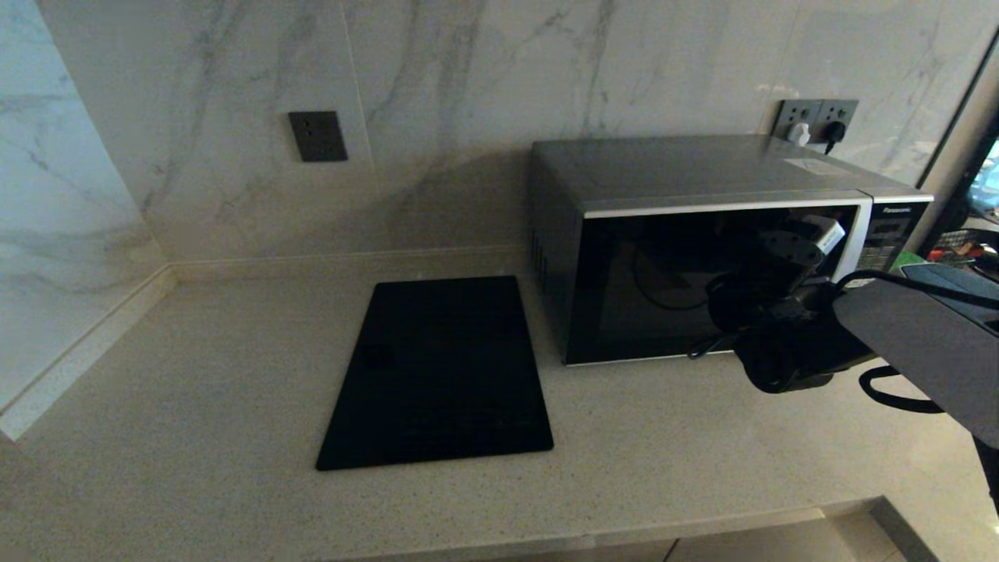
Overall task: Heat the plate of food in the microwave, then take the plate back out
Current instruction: Open the microwave oven
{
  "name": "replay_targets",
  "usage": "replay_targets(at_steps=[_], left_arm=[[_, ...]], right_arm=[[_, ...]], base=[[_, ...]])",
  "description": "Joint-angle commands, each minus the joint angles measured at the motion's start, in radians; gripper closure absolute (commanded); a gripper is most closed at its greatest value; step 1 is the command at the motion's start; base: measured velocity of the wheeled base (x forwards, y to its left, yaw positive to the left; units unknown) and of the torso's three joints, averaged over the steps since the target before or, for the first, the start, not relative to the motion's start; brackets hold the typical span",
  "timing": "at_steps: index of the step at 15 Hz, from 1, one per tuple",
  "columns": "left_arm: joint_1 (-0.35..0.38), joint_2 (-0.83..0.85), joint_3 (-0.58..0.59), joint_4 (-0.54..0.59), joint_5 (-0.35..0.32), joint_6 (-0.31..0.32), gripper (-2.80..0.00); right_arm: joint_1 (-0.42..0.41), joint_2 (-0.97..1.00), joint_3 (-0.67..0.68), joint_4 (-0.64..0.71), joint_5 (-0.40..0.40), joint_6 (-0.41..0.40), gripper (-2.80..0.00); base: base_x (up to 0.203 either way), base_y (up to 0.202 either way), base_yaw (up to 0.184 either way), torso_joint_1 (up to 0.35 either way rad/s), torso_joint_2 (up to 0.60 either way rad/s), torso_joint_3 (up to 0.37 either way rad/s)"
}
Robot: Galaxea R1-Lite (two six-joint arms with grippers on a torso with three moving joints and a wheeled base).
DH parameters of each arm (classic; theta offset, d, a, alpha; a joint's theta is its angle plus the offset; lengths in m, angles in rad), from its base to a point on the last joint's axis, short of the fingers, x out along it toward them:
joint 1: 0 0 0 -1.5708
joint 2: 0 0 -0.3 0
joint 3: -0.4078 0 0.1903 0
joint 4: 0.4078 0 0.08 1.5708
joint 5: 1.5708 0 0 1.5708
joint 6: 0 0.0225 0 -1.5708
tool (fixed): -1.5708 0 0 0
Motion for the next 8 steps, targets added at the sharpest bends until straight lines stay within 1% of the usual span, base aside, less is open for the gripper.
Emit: replay_targets(at_steps=[1,3,8], left_arm=[[0.0,0.0,0.0,0.0,0.0,-0.001,0.0],[0.0,0.0,0.0,0.0,0.0,-0.001,0.0],[0.0,0.0,0.0,0.0,0.001,-0.001,0.0]], right_arm=[[0.012,0.006,-0.004,-0.003,-0.007,-0.006,0.0],[0.021,0.006,-0.004,-0.004,-0.007,-0.03,0.0],[0.03,0.006,-0.004,-0.002,-0.007,-0.039,0.0]], base=[[0.0,0.0,0.0,0.0,0.0,0.0],[0.0,0.0,0.0,0.0,0.0,0.0],[0.0,0.0,0.0,0.0,0.0,0.0]])
